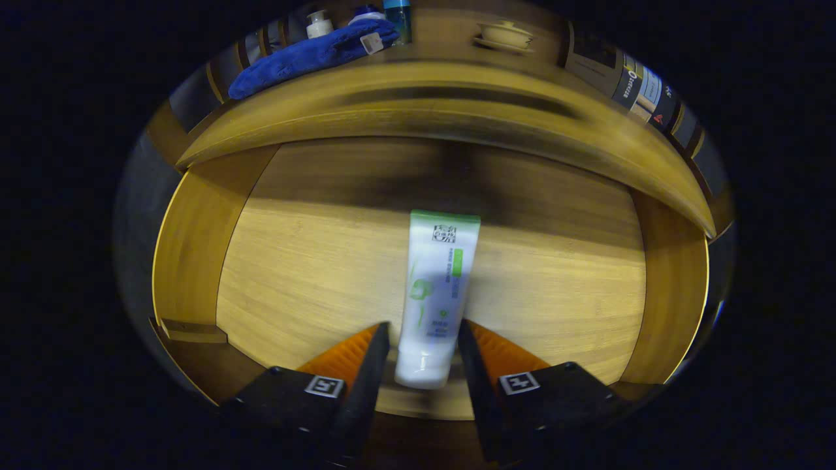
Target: Pull open the drawer, take out the items inside it, and place them on the countertop above the cabinet.
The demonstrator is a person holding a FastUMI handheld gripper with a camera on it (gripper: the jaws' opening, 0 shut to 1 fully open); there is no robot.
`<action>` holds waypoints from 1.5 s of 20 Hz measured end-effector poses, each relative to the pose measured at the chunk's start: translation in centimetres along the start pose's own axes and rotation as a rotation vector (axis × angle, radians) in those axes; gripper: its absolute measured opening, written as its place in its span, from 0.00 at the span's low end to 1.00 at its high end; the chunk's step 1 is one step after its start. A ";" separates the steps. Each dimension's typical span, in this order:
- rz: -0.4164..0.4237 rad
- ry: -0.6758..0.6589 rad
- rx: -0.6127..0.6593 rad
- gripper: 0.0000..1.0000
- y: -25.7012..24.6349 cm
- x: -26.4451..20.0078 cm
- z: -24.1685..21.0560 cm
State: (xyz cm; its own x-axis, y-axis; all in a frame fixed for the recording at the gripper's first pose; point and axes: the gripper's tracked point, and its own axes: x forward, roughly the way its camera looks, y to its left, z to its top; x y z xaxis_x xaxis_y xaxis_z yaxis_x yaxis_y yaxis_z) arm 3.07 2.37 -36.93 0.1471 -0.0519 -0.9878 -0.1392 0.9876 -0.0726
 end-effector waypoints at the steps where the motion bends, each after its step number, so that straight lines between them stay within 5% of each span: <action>1: 0.026 -0.037 0.038 0.56 0.1 0.0 0.5; 3: 0.068 -0.050 0.064 0.48 0.6 -0.2 0.7; 19: 0.351 -0.171 -0.168 0.48 11.0 -14.9 7.1; 20: 0.348 -0.198 -0.188 0.48 10.3 -13.8 2.5; 22: 0.371 -0.224 -0.217 0.48 11.9 -16.3 7.2; 25: 0.428 -0.271 -0.214 0.48 13.0 -18.1 8.2; 30: 0.378 -0.427 -0.077 0.48 9.4 -19.3 14.6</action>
State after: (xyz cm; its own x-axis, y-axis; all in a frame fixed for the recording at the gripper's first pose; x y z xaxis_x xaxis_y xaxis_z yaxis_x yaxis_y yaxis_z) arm 13.25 14.83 -16.57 0.4537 0.3829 -0.8047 -0.3276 0.9114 0.2489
